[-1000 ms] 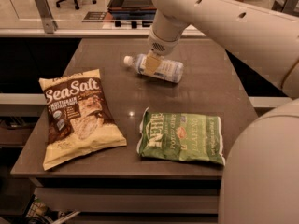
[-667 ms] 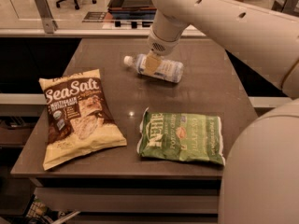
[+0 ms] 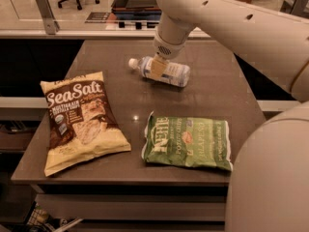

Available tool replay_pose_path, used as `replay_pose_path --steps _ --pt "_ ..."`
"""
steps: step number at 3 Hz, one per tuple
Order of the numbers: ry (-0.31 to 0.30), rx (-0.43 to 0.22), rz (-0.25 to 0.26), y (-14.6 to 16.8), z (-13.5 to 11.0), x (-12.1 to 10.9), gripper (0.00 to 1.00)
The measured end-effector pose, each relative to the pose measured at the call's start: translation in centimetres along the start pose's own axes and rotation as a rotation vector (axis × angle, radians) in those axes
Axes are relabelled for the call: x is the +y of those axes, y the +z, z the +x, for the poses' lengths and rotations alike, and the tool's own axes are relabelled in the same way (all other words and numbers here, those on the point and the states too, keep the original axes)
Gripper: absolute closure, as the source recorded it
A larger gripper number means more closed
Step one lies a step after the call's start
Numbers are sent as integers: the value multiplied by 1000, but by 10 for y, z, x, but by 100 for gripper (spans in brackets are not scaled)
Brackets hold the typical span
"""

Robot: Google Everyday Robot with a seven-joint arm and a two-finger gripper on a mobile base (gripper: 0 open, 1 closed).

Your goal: Knock blue plastic bottle over

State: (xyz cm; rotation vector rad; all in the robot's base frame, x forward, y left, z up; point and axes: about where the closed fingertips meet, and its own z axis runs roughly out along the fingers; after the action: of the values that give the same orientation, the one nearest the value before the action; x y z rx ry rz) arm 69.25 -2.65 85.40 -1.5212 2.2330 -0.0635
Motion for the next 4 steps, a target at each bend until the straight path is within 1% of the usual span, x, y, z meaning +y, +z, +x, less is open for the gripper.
replay_pose_path --steps 1,2,3,4 --pt "-1 2 -2 1 0 1 0" --pt "-1 2 -2 1 0 1 0" --pt "11 -15 3 -11 6 -6 0" --pt "46 -46 45 -51 25 -19 0"
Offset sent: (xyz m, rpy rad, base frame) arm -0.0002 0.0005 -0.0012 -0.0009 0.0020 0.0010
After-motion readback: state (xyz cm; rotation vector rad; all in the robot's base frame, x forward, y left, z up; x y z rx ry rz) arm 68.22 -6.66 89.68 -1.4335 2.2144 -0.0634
